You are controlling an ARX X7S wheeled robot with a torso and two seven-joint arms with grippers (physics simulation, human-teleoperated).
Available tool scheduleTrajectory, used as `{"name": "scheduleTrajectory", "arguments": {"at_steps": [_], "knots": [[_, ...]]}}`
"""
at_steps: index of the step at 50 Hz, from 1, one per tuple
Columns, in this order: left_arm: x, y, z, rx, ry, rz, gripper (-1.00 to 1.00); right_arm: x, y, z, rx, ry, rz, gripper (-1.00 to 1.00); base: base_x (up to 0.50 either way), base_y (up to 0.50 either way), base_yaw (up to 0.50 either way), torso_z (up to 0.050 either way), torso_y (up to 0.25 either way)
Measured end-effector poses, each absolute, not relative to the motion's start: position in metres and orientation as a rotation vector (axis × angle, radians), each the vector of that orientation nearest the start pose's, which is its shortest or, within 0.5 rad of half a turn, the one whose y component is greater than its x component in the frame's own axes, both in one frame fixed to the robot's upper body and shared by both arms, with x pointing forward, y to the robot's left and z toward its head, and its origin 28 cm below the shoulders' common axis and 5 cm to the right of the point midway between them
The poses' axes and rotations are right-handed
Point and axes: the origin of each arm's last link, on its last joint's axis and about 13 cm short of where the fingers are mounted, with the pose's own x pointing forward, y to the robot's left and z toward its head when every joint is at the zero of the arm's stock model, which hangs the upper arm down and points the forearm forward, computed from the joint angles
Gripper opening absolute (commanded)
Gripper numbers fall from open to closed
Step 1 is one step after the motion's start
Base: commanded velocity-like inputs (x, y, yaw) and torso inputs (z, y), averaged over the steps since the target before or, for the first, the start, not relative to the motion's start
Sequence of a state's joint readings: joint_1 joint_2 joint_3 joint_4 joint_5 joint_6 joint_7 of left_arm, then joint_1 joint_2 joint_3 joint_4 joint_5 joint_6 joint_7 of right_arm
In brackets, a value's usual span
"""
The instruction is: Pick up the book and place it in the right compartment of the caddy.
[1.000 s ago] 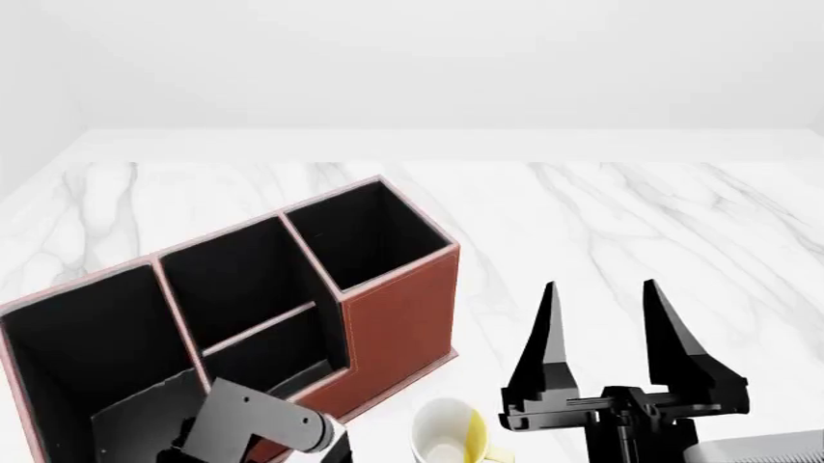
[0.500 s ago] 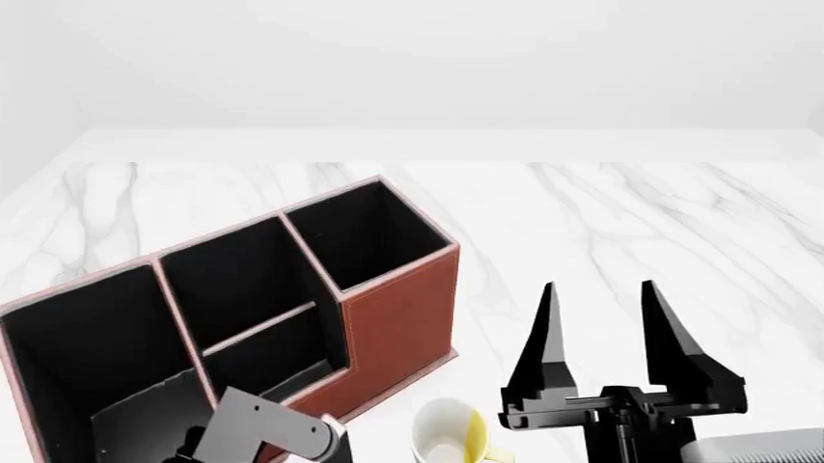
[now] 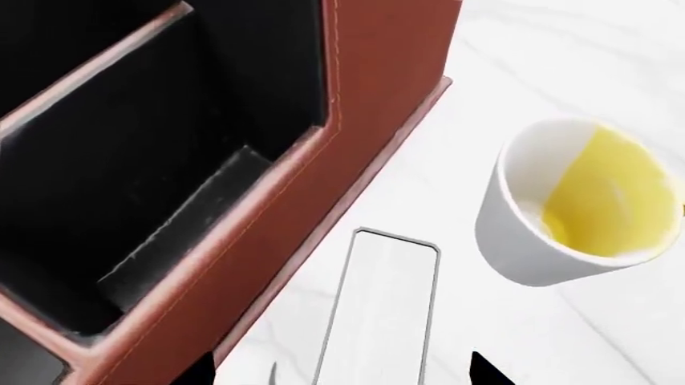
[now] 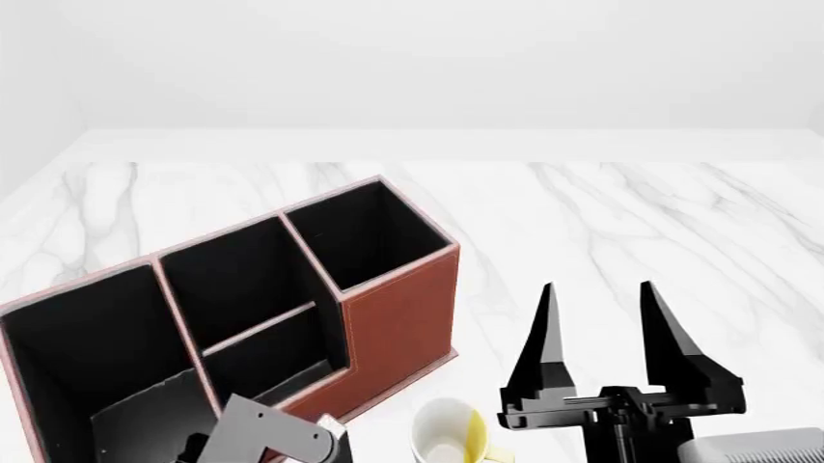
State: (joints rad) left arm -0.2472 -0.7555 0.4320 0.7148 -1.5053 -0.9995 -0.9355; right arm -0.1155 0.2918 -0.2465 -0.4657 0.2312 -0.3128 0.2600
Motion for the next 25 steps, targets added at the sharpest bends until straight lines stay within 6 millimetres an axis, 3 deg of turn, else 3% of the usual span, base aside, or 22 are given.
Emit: {"name": "scheduleTrajectory", "arguments": {"at_steps": [2,3,25], "knots": [[0.1359,0.215,0.1262,0.133,0.708,-0.323,1.0,0.1731,-0.0926,0.1032,0.147,-0.562,0.096,1.0,0.0,0.0,0.0,0.0,0.0],[0.136,0.215,0.1259,0.134,0.709,-0.323,-1.0,0.1731,-0.0926,0.1032,0.147,-0.562,0.096,1.0,0.0,0.0,0.0,0.0,0.0],[0.1334,0.2158,0.1227,0.189,0.681,-0.345,-1.0,0.1732,-0.0924,0.1017,0.145,-0.553,0.091,1.0,0.0,0.0,0.0,0.0,0.0]]}}
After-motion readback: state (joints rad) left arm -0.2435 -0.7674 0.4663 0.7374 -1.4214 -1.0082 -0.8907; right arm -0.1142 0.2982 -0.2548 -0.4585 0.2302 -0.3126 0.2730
